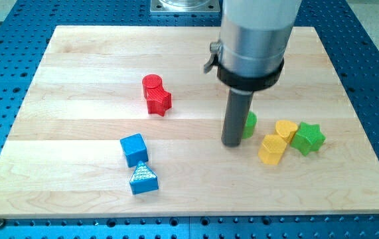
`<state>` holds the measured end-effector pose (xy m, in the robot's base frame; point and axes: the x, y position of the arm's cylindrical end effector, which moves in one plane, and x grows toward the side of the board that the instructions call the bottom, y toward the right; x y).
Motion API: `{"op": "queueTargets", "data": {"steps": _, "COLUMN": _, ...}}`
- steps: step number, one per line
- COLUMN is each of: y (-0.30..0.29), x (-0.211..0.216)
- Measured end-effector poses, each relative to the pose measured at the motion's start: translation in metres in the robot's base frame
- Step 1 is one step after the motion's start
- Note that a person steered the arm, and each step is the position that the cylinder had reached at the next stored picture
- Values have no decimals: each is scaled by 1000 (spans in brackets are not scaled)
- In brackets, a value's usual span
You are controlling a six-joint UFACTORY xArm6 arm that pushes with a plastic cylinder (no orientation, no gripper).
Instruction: Slide the green circle parallel to the red star
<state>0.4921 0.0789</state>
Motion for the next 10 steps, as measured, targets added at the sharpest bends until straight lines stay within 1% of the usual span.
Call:
{"op": "queueTargets", "data": {"steps": 1, "y": 29, "x": -32}}
{"op": "queueTargets", "data": {"steps": 3, "y": 79, "x": -60}}
{"op": "queueTargets", "data": {"steps": 4, "y": 35, "x": -36}}
{"op": "queueTargets", "data": {"steps": 5, "y": -9, "x": 9}}
{"op": "queueTargets", "data": {"steps": 6, "y": -27, "x": 62}}
{"op": "queueTargets", "data": {"steps": 7, "y": 23, "x": 111}}
{"op": "queueTargets", "data": {"steps": 8, "y": 131, "x": 103}}
{"op": "queueTargets", "data": {"steps": 9, "y": 167, "x": 54}}
{"op": "queueTargets", "data": {"steps": 10, "y": 158, "x": 40}}
